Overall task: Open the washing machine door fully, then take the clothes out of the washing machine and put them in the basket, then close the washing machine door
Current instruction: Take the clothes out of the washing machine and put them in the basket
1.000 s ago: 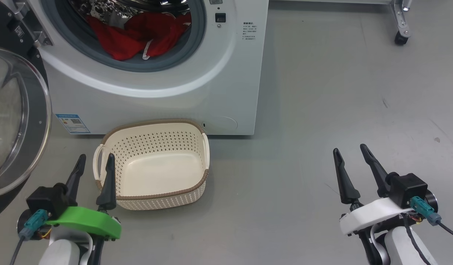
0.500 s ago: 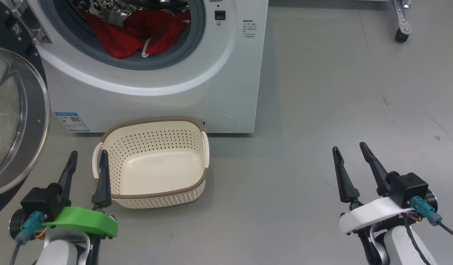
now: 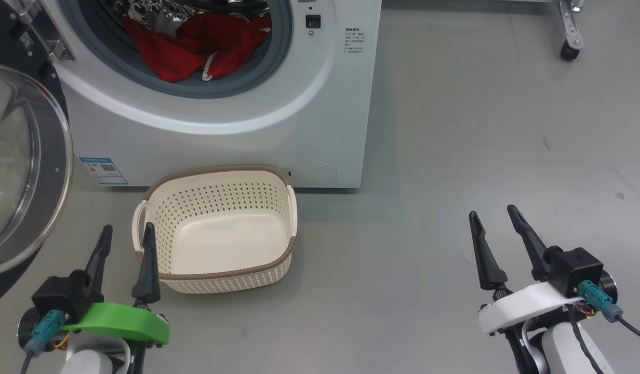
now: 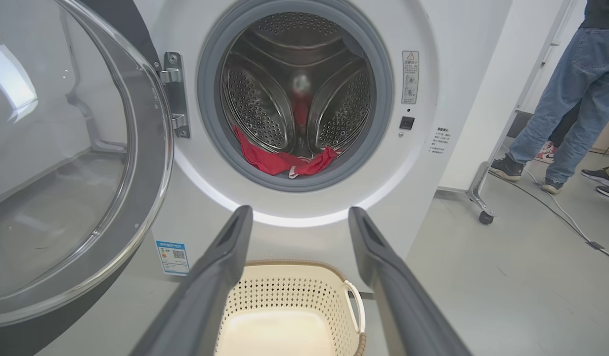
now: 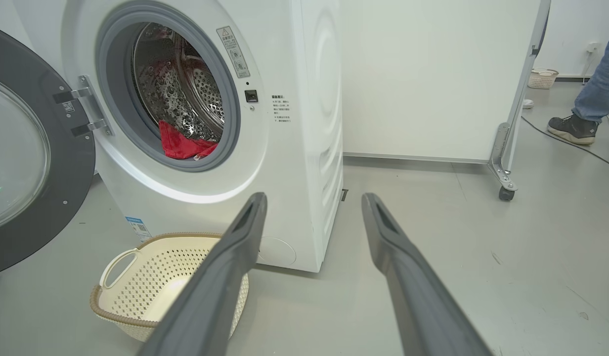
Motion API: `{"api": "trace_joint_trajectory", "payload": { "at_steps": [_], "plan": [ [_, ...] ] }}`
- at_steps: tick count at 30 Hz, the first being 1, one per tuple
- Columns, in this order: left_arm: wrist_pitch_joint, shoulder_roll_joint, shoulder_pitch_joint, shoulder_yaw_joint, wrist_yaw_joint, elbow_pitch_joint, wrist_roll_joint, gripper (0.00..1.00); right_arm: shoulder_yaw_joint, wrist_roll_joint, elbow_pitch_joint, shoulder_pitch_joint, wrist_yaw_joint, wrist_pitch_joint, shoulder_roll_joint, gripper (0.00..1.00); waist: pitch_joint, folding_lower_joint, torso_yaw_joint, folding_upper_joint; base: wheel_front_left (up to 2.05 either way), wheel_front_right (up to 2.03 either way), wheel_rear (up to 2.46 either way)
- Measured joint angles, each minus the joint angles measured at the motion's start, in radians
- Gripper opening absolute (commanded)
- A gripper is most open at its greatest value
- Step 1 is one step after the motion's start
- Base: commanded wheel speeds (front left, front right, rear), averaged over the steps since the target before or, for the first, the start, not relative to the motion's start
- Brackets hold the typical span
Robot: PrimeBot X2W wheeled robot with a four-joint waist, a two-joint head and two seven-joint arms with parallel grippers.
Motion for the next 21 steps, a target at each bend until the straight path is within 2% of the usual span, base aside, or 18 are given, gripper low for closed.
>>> {"api": "trace_joint_trajectory", "payload": {
  "at_steps": [21],
  "plan": [
    [0.0, -0.002, 0.011, 0.0, 0.001, 0.0, 0.021, 1.0, -0.002, -0.009, 0.0, 0.0, 0.008, 0.0, 0.004, 1.0, -0.003, 0.0, 0.003, 0.0, 0.0, 0.0, 0.0]
  ]
}}
